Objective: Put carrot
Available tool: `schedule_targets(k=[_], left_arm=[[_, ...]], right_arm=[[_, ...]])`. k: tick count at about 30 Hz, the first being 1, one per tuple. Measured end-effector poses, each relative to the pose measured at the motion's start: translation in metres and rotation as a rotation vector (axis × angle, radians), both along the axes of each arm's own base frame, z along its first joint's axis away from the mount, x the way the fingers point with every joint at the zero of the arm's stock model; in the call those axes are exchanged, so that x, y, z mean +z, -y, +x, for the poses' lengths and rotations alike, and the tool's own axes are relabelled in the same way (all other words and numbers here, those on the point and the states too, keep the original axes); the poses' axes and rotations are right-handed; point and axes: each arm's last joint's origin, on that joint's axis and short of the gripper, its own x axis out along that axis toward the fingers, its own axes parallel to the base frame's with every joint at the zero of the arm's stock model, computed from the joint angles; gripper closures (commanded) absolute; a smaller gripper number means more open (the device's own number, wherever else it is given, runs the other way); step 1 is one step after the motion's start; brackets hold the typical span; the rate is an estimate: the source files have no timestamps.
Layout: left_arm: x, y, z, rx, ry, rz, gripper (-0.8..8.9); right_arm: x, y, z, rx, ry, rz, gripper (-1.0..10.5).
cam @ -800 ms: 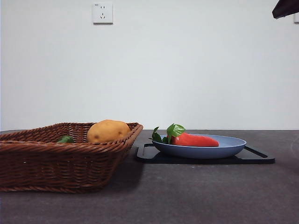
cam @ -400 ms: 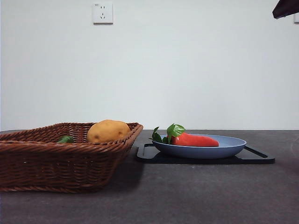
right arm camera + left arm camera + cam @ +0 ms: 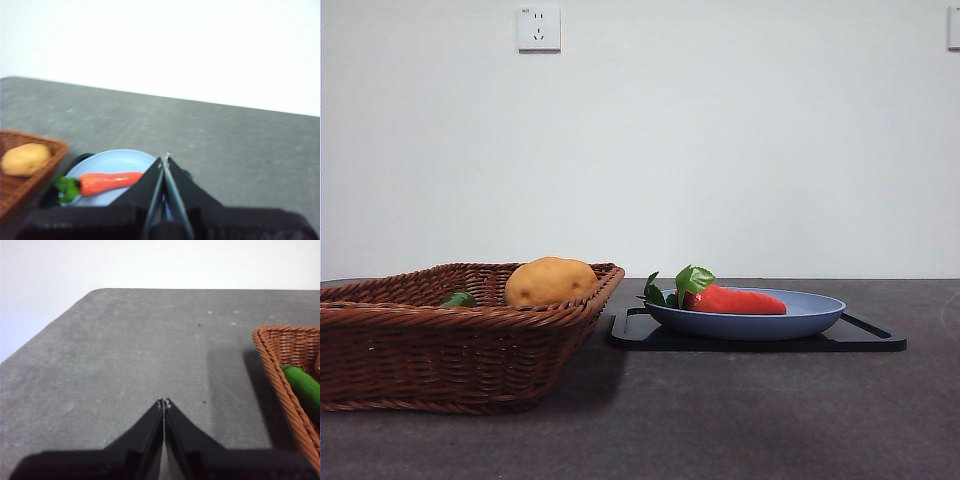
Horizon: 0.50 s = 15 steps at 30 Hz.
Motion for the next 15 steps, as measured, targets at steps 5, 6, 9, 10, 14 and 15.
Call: schedule_targets(k=[5, 6, 9, 10, 14, 15], left_arm=[[0.000, 0.000, 0.000, 0.000, 0.000, 0.000, 8.05], [0.000, 0.000, 0.000, 0.000, 0.000, 0.000, 8.05], [0.000, 0.000, 0.000, 0.000, 0.000, 0.000, 8.05], [0.000, 0.000, 0.000, 0.000, 0.000, 0.000, 8.05], [0.000, 0.000, 0.000, 0.000, 0.000, 0.000, 8.05], [0.000, 0.000, 0.000, 0.000, 0.000, 0.000, 8.05]], right_arm=[[-0.034, 0.017, 0.003, -0.060, -0.055, 0.009, 9.4], [-0.042, 0.020, 0.004, -0.075, -0.065, 0.011, 9.4], [-0.064, 0.026, 0.006, -0.126, -0.058, 0.015, 9.4], [-0.070, 0.027, 0.007, -0.138, -0.053, 0.016, 9.4], [-0.098, 0.028, 0.011, -0.147, -0.030, 0.021, 9.4], [-0.105, 0.028, 0.011, -0.147, -0.031, 0.024, 9.4]])
